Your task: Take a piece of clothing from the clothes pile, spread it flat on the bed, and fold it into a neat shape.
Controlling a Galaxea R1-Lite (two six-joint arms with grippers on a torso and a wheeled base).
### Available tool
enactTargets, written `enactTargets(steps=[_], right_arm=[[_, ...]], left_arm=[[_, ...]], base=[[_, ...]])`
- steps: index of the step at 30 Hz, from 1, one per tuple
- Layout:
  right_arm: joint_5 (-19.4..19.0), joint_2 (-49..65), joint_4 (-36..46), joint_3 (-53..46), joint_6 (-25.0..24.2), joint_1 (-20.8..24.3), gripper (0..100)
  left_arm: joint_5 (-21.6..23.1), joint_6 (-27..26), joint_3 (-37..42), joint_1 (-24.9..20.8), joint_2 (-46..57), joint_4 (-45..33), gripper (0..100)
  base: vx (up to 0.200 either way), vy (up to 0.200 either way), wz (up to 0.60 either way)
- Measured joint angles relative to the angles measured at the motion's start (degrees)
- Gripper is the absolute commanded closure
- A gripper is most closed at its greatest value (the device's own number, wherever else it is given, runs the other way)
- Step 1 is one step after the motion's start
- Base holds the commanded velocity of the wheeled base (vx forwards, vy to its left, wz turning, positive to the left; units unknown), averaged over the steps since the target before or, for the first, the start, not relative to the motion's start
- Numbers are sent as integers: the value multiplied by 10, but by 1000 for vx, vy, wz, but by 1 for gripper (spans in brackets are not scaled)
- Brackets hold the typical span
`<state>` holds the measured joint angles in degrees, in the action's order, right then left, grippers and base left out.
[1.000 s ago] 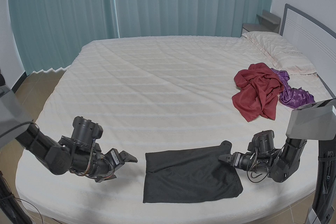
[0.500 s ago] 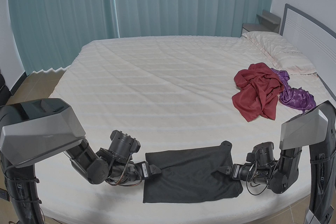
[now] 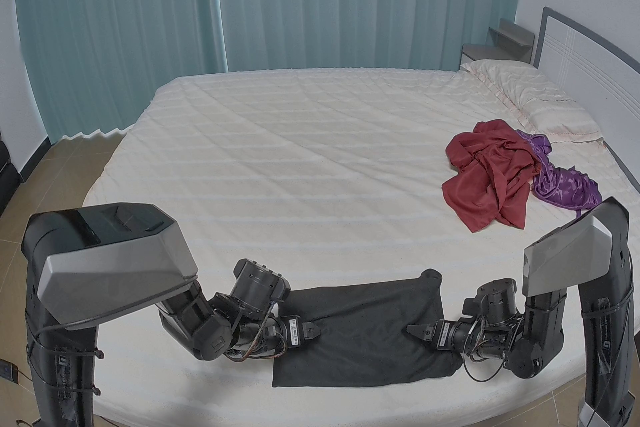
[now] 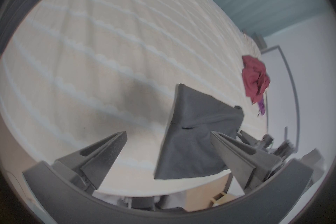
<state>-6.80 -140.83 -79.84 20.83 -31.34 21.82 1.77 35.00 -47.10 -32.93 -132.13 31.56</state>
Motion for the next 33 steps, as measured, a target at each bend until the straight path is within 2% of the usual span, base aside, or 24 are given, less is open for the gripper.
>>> enactTargets(steps=[3,4,5,6,10,24,30,33], right_arm=[[0,-4,0,2,0,9,0],[0,-5,0,3,0,11,0],[0,-6,0,4,0,13,0],[-1,-7,0,5,0,15,100],[-2,-10,0,14,-2,18,100],[-18,-11,-65,-4,-11,18,100],[-29,-7,-91,-20,-65,18,100],[-37,-2,-91,-25,-74,17,100]], left_arm=[[0,1,-7,-11,-5,0,0],[0,2,-9,-13,-6,0,100],[0,2,-10,-15,-8,0,100],[0,3,-11,-17,-9,0,100],[5,11,-15,-23,-10,0,100],[20,104,-3,-26,-4,35,100],[21,140,7,-23,12,49,100],[22,154,11,-22,24,52,100]], base=[[0,0,0],[0,0,0],[0,0,0],[0,0,0],[0,0,0],[0,0,0],[0,0,0],[0,-200,0]])
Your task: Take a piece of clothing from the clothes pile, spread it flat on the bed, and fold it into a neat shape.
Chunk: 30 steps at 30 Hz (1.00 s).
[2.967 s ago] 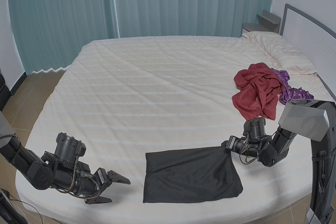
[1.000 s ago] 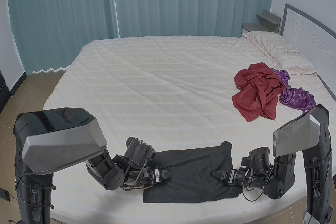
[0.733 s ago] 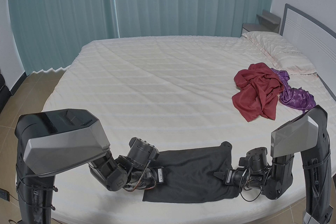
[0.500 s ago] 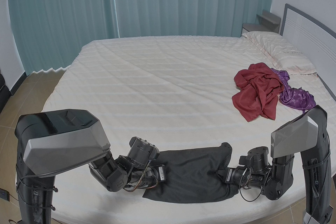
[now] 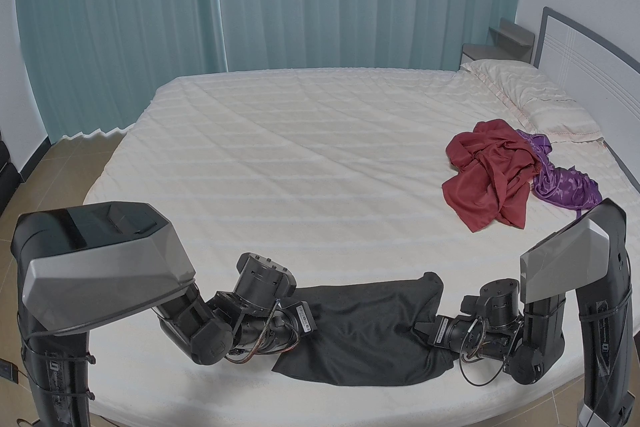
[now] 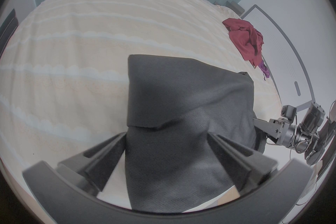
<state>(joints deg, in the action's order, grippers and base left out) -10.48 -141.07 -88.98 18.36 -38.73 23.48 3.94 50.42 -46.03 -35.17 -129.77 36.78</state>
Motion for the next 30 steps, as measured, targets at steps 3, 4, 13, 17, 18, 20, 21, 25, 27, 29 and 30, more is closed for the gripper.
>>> enactTargets(steps=[3,4,13,17,18,20,21,25,27,29,30], right_arm=[[-1,4,0,-3,-2,0,100],[-2,5,0,-3,-2,0,100],[-1,20,0,-11,-3,-2,100],[-1,25,0,-14,-3,-2,100],[-1,26,0,-14,-3,-2,100],[-1,28,0,-15,-3,-2,100],[-1,29,0,-15,-3,-2,100],[0,32,0,-15,-3,-2,100],[1,33,0,-16,-3,-2,100],[1,33,0,-17,-2,-2,100],[2,34,0,-18,-2,-2,100]], left_arm=[[0,6,2,0,9,0,100],[0,7,2,0,12,0,100],[0,9,13,-3,37,1,100],[0,9,17,-4,43,1,100],[-1,9,17,-4,45,1,100],[0,9,18,-4,48,1,100],[-1,9,19,-4,50,1,100],[0,9,21,-6,54,1,100],[-1,9,21,-8,54,1,100],[-1,9,22,-8,55,1,100],[-1,9,22,-8,55,1,100]], base=[[0,-200,0],[0,-200,0],[0,-200,0],[0,-200,0],[0,-200,0],[0,-200,0],[0,-200,0],[0,-200,0],[0,-200,0],[0,-200,0],[0,-200,0]])
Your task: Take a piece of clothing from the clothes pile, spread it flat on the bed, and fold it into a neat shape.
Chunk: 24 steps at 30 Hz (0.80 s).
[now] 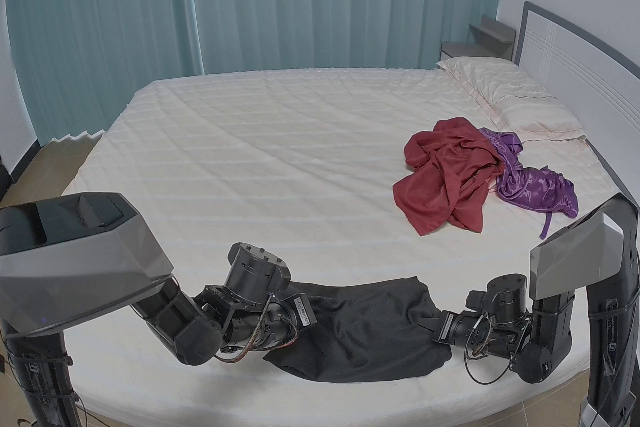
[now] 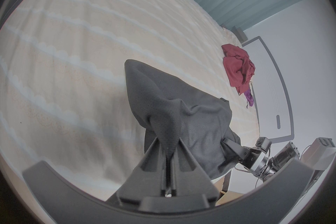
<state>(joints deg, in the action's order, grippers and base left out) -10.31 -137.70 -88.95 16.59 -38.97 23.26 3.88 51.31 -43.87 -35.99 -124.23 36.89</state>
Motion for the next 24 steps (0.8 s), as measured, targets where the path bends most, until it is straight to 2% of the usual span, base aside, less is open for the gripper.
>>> enactTargets(steps=[24], right_arm=[[4,3,0,-5,3,-2,100]], left_arm=[[1,1,1,-4,1,-1,100]], base=[[0,-200,0]])
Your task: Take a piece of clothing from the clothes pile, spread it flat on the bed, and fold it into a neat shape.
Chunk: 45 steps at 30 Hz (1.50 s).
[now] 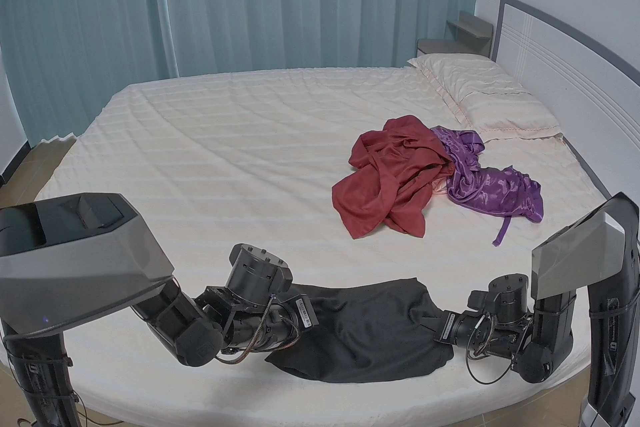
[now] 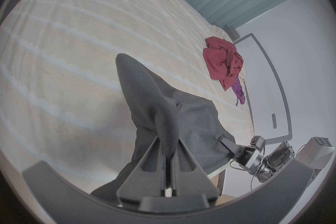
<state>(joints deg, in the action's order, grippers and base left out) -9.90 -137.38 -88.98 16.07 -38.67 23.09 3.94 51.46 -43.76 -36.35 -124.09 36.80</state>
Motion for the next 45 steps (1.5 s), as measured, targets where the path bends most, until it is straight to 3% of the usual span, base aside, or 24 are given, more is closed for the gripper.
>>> enactTargets(steps=[14,26,27,38,45], right_arm=[[2,1,0,0,1,-1,100],[2,0,0,0,2,-1,100],[2,0,0,0,2,-2,100],[-1,-2,0,-17,10,-1,100],[-2,4,0,-40,55,-34,100]], left_arm=[[0,0,0,0,-3,0,100],[0,-1,0,1,-9,1,100],[1,-1,2,0,-9,1,0],[3,-26,21,4,-9,-54,0],[1,-48,18,24,-7,-75,0]], base=[[0,-200,0],[0,0,0],[0,0,0],[0,0,0],[0,0,0]])
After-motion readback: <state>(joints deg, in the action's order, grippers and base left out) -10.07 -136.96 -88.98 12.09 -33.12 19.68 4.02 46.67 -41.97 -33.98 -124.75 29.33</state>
